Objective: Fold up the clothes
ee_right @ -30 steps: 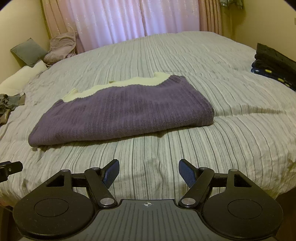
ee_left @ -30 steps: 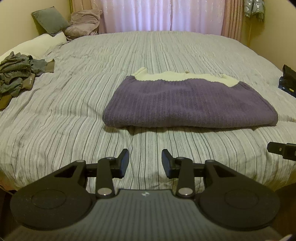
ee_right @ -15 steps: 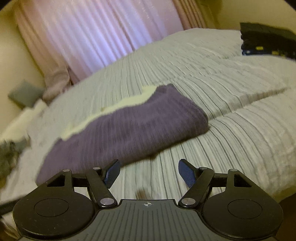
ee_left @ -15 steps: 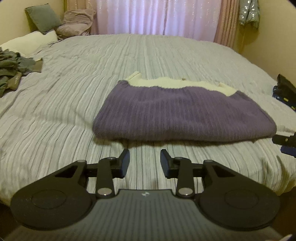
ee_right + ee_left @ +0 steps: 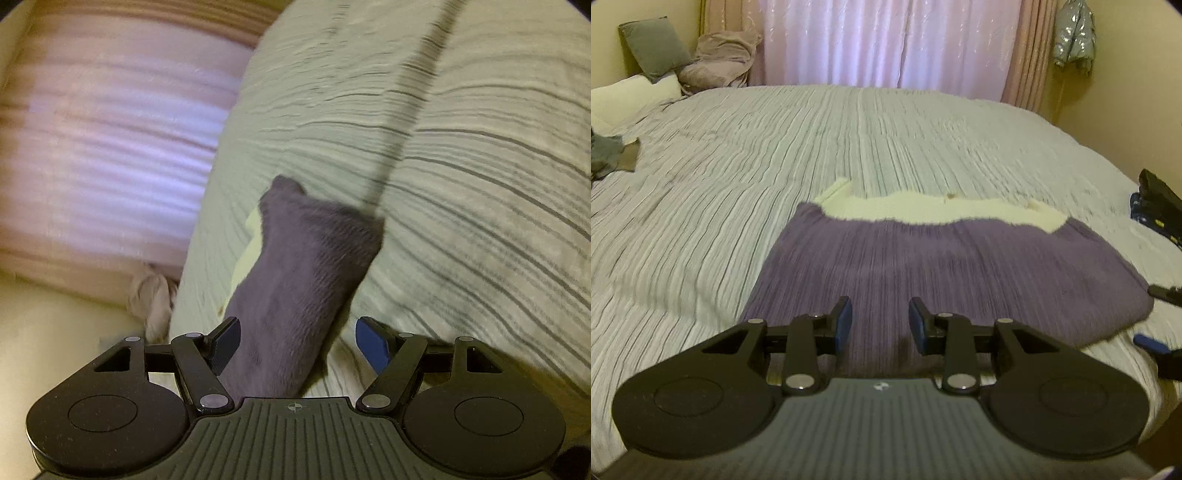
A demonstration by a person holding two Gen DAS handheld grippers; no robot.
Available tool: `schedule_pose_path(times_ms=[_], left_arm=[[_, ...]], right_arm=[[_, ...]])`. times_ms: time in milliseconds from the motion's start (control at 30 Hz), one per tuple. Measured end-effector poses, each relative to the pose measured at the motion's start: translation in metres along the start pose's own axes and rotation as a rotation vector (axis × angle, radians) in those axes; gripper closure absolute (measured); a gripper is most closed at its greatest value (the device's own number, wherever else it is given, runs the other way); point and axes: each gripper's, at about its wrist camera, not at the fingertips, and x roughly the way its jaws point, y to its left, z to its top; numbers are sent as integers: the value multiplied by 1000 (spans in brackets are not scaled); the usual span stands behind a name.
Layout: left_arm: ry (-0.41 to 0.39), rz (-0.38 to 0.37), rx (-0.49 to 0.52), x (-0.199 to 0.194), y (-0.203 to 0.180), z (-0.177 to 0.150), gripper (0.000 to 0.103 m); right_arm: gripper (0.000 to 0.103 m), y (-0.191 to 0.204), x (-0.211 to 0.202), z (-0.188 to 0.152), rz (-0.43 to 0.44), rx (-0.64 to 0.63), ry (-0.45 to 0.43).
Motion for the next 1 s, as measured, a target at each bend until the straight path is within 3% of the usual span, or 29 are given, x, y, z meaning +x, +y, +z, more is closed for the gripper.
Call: schedule_pose_path(times_ms=[67, 233, 500, 600, 700, 800, 1000], left_arm=[[-8, 9, -5, 14, 2, 5, 74], [88, 21, -24, 58, 8, 0, 74], [24, -71, -119, 40, 25, 14, 75], [26, -83, -133, 42, 28, 15, 75], [36, -89, -139, 44, 29, 13, 75], [42, -100, -150, 45, 30, 13, 75], [6, -190, -172, 31, 31, 27, 79]], right_arm=[[30, -2, 5, 4, -9, 22, -12], [30, -7, 16, 10, -31, 33, -25], [36, 0, 16, 4, 5, -6, -94], [36, 1, 24, 1, -46, -38, -78], [47, -3, 28, 4, -112, -6, -76], [47, 4, 19, 5, -138, 49, -72], [47, 84, 17, -25, -204, -459, -91]])
